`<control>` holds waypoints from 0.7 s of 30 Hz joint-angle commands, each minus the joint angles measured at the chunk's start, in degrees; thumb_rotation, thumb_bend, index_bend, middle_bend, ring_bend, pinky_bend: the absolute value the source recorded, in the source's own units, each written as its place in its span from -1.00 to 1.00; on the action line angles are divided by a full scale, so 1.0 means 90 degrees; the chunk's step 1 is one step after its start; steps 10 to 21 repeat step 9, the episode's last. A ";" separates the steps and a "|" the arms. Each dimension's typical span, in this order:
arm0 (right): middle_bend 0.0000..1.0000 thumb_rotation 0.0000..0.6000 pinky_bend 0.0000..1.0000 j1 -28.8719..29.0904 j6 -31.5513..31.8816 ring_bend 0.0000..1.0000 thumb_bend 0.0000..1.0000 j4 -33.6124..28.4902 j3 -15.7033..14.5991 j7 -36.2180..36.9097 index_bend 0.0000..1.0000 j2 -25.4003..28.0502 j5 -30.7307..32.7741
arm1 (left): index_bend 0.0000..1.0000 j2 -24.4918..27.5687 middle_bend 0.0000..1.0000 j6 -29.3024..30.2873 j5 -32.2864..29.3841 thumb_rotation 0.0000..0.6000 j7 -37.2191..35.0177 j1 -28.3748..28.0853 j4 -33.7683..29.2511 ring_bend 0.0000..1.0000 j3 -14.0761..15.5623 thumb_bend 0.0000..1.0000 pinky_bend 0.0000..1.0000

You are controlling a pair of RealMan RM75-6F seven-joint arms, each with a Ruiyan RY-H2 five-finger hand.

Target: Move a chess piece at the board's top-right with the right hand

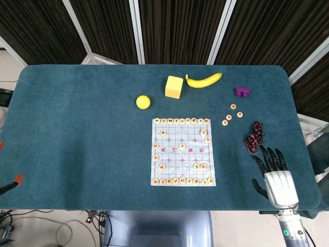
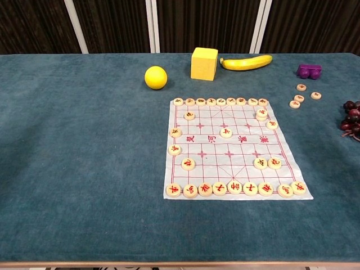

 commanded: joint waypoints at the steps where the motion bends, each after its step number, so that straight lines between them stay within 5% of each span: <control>1: -0.96 1.00 -0.93 -0.0216 0.0109 -0.98 -0.27 0.0173 0.0119 0.0184 -0.59 -0.0038 0.0007 | -0.73 0.0064 -0.98 -0.0104 -0.0153 1.00 0.0037 -0.0004 -0.0057 -1.00 -0.0035 -0.94 -0.88; 9: -0.99 1.00 -0.93 -0.0408 0.0032 -1.00 -0.26 -0.0057 0.0419 -0.0013 -0.72 0.0180 0.0144 | -0.74 0.0103 -0.98 -0.0223 -0.0379 1.00 0.0155 -0.0035 -0.0130 -1.00 -0.0082 -0.94 -0.88; 21: -0.99 1.00 -0.93 -0.0408 0.0032 -1.00 -0.26 -0.0057 0.0419 -0.0013 -0.72 0.0180 0.0144 | -0.74 0.0103 -0.98 -0.0223 -0.0379 1.00 0.0155 -0.0035 -0.0130 -1.00 -0.0082 -0.94 -0.88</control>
